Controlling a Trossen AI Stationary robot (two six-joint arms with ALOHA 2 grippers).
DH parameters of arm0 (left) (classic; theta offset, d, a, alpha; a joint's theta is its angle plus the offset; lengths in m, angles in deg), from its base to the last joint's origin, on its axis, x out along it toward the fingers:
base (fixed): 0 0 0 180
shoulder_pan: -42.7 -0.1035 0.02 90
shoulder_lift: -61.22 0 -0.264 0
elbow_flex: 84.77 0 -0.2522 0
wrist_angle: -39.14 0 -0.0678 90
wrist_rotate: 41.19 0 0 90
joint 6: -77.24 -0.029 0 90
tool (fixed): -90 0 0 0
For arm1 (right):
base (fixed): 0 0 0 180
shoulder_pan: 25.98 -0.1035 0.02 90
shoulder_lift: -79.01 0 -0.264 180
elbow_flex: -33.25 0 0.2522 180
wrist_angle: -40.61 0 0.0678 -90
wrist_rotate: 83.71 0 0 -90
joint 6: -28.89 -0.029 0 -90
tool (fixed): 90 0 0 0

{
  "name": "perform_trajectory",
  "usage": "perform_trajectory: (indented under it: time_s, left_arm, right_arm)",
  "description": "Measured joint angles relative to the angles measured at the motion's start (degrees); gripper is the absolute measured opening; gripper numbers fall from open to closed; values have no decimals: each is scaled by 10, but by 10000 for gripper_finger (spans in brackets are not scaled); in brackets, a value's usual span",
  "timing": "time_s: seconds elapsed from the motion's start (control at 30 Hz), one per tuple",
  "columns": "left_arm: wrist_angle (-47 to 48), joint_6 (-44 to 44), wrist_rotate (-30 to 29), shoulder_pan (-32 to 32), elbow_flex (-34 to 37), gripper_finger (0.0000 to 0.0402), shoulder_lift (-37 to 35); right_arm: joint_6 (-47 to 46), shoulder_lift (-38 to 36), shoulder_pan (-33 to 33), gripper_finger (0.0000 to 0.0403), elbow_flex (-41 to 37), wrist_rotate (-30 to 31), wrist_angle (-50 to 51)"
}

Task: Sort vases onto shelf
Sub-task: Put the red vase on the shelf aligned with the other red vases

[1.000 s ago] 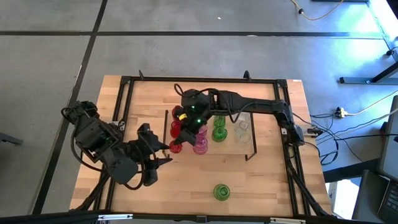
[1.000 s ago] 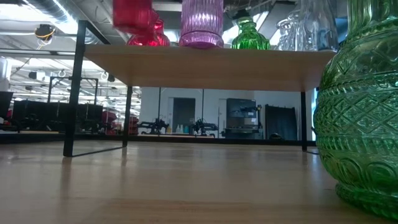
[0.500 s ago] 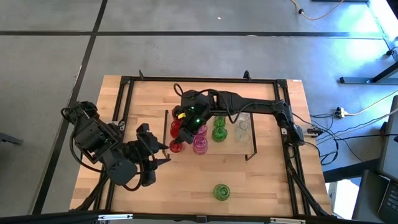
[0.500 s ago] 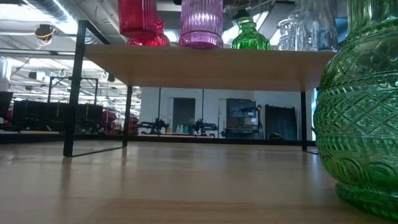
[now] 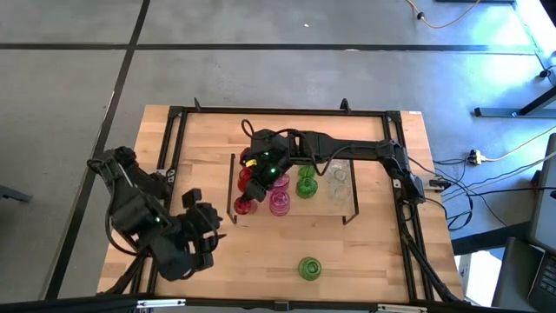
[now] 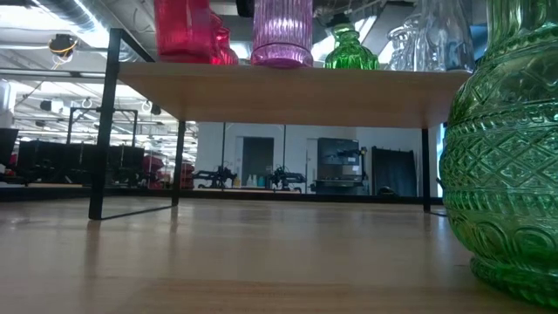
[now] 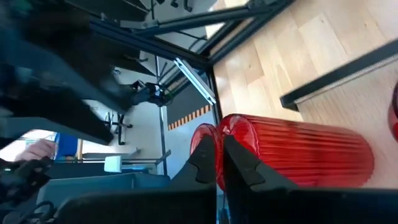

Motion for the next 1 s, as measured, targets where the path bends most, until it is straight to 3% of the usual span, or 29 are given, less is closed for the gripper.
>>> perform_trajectory:
  time_s: [0.23,0.4,0.53,0.73,1.0]
  left_arm:
    - [-59,107,-60,27,119,182,0]
    - [-158,118,-109,30,202,175,0]
    - [-191,125,-148,30,230,131,0]
    - [-186,135,-200,27,237,16,0]
    - [-194,119,-190,-3,237,1,0]
  right_arm:
    - [-2,0,0,0,0,-2,-2]
    - [-3,0,0,0,0,-3,0]
    - [-3,0,0,0,0,-3,0]
    - [-3,5,0,0,1,-5,2]
    - [-8,15,0,0,1,-4,-10]
